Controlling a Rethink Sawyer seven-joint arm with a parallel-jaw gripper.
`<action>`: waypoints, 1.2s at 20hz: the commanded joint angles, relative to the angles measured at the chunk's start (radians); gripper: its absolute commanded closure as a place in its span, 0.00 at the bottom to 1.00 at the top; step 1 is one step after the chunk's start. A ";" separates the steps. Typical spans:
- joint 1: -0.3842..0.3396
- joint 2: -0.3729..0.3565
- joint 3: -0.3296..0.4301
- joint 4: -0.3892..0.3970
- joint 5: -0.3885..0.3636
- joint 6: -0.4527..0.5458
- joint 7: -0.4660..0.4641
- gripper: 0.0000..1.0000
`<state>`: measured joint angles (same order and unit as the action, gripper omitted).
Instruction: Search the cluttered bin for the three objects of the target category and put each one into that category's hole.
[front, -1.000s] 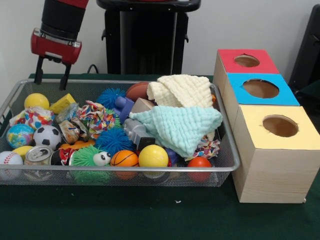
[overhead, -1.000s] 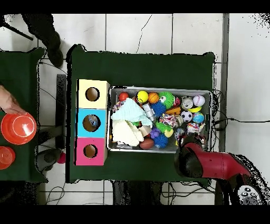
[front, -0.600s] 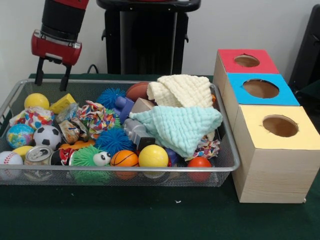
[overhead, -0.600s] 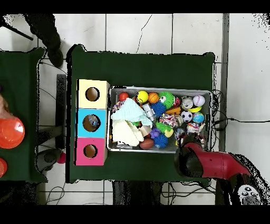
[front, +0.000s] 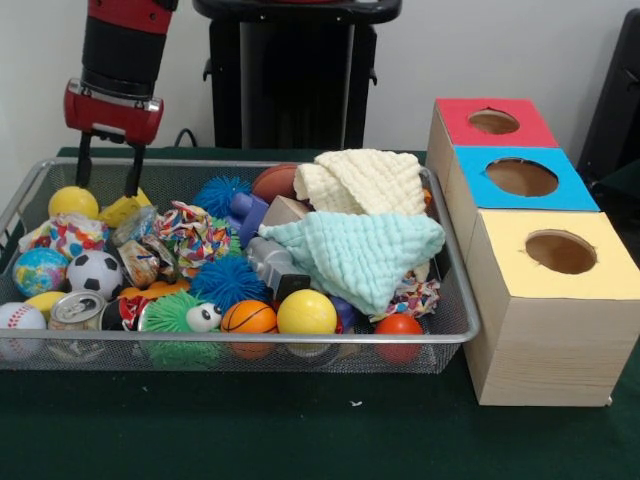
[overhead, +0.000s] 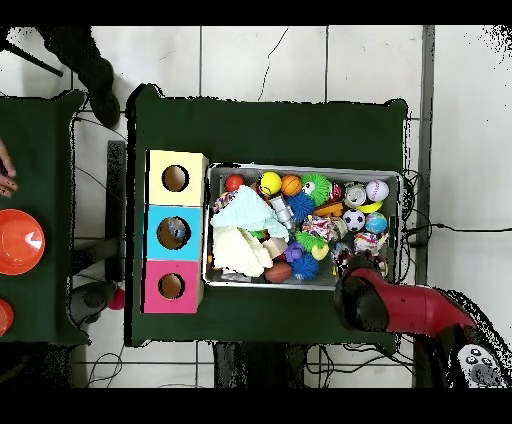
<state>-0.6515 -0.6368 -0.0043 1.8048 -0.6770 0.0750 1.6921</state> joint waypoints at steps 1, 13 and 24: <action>-0.014 0.037 0.122 0.070 0.041 -0.086 0.160 0.00; -0.001 0.026 0.130 0.100 0.076 -0.084 0.171 0.00; 0.019 0.056 0.093 0.074 0.055 -0.109 0.142 0.00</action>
<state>-0.6510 -0.6252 0.0462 1.8725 -0.6331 0.0357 1.6921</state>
